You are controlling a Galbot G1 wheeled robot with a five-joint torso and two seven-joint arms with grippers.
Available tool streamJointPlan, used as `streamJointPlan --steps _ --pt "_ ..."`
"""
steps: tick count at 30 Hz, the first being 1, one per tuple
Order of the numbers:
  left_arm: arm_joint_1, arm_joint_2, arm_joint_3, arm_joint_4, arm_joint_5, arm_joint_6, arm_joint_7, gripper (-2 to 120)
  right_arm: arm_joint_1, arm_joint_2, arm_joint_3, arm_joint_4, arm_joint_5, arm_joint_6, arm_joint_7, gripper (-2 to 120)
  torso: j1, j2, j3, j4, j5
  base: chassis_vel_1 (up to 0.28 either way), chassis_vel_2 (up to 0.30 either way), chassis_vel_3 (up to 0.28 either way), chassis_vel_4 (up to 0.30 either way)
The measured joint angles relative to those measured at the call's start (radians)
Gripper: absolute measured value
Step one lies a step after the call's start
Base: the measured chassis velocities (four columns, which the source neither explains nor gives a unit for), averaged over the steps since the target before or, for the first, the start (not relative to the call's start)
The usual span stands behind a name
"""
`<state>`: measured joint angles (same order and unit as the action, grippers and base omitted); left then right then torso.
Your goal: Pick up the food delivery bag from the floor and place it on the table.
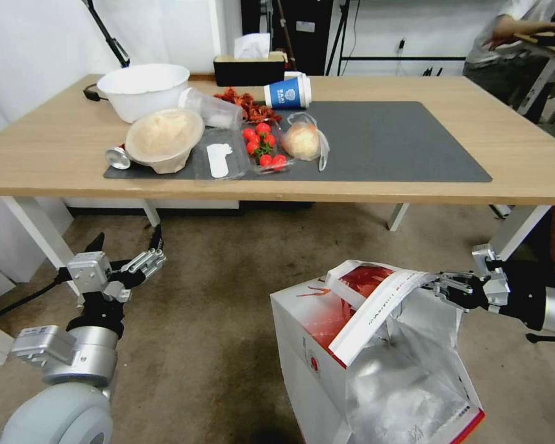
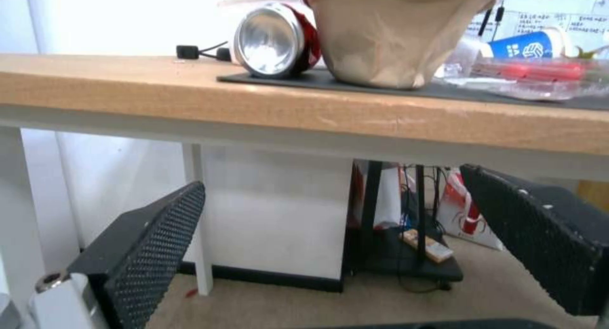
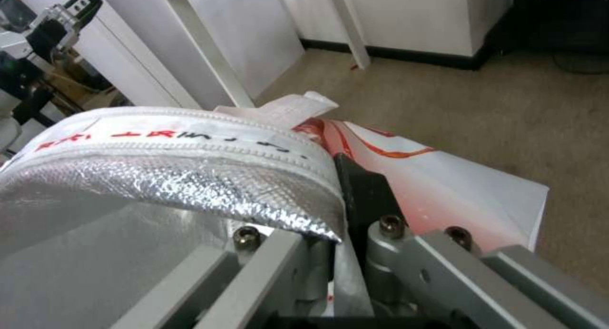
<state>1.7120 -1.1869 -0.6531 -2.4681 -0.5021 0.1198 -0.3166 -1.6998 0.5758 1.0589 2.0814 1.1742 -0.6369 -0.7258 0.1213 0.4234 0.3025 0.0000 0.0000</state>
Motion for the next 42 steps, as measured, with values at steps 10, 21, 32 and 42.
streamJointPlan --steps 10,21,32,42 --pt "0.002 0.003 -0.001 -0.006 -0.002 0.0 0.0 100 -0.002 0.012 0.0 0.001 -0.007 0.004 0.0 0 0.016 0.045 0.029 -0.0001 0.0 0.0 0.0 0.0 0.0" --pt "0.01 -0.001 -0.003 -0.014 -0.002 -0.001 0.0 100 -0.003 0.014 0.001 0.01 -0.006 0.005 0.0 0 0.033 0.089 0.057 -0.0001 0.0 0.0 0.0 0.0 0.0" --pt "0.019 -0.002 -0.007 -0.025 -0.002 -0.002 0.0 100 -0.01 0.021 0.005 0.019 -0.006 0.006 0.0 0 0.05 0.134 0.084 -0.0001 0.0 0.0 0.0 0.0 0.0" --pt "0.032 -0.009 -0.009 -0.032 -0.001 -0.003 -0.002 100 -0.022 0.024 0.014 0.028 -0.009 0.008 0.0 0 0.066 0.178 0.112 0.0 0.0 0.0 0.0 0.0 0.0"
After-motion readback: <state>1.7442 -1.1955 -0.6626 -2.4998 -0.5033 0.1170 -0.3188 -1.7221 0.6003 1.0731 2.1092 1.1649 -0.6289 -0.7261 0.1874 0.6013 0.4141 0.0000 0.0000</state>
